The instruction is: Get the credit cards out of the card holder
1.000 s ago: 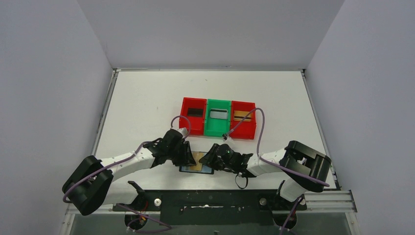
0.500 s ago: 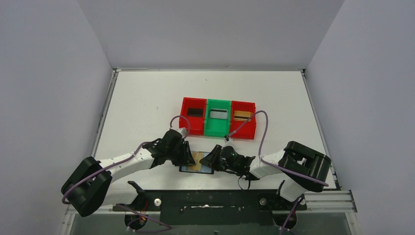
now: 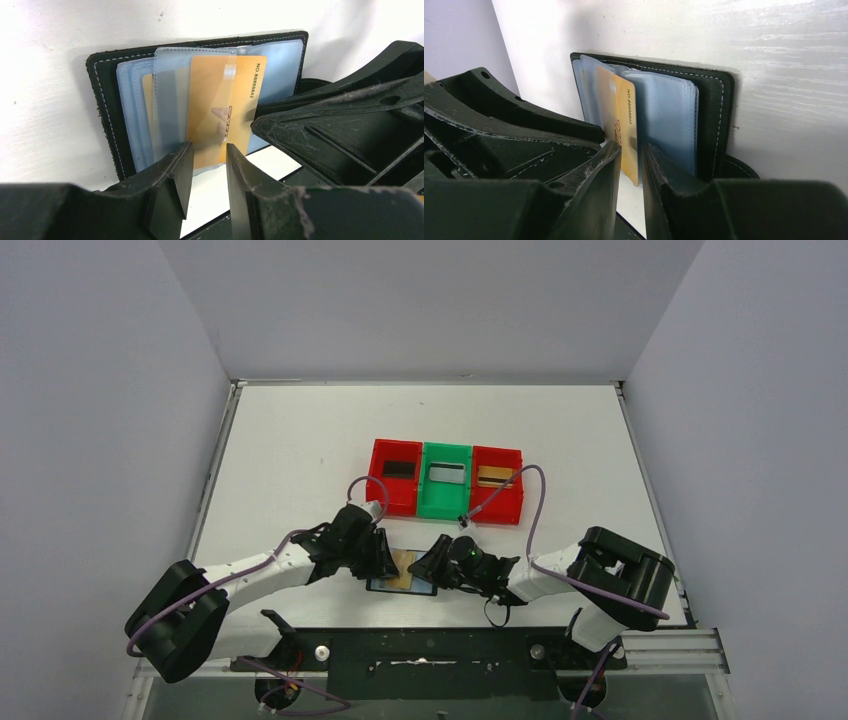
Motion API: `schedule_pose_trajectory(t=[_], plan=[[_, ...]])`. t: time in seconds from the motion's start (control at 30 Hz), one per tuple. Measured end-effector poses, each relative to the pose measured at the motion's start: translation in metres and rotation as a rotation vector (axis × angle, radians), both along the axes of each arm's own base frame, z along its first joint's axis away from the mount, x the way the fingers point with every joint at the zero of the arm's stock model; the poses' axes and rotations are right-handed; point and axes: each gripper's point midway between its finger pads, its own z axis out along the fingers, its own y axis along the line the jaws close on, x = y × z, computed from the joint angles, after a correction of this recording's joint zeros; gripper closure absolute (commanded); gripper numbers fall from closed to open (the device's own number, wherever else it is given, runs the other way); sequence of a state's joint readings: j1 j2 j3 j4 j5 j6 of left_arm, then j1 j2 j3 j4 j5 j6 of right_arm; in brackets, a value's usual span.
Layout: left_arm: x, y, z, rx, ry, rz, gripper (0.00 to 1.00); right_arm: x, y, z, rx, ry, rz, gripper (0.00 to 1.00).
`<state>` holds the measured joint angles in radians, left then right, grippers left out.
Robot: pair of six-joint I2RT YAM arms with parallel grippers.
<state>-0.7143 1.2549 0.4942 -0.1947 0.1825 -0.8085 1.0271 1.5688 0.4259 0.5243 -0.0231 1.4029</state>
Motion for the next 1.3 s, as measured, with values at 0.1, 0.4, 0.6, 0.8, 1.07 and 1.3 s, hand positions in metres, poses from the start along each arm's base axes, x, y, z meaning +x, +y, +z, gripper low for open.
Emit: schedule_pose_trajectory(t=[0.1,0.4,0.6,0.8,1.07,1.3], plan=[[0.000,0.000,0.000,0.000,0.000,0.000,0.69,0.001,0.002,-0.002,-0.002,0.001,0.004,0.81],[0.000,0.000,0.000,0.000,-0.002,0.001,0.69,0.003,0.006,0.000,0.008,0.000,0.001,1.00],[0.000,0.001,0.000,-0.001,-0.002,0.005,0.69,0.003,-0.002,0.006,0.017,-0.011,-0.006,0.94],[0.000,0.000,0.000,-0.003,-0.004,0.000,0.70,0.003,-0.006,0.003,0.006,-0.004,-0.012,0.72],[-0.001,0.000,0.000,-0.005,-0.002,-0.002,0.70,0.010,-0.009,0.004,0.010,-0.008,-0.029,0.69],[-0.001,0.000,0.000,-0.008,-0.003,-0.003,0.70,0.012,-0.004,0.006,0.072,-0.042,-0.027,0.70]])
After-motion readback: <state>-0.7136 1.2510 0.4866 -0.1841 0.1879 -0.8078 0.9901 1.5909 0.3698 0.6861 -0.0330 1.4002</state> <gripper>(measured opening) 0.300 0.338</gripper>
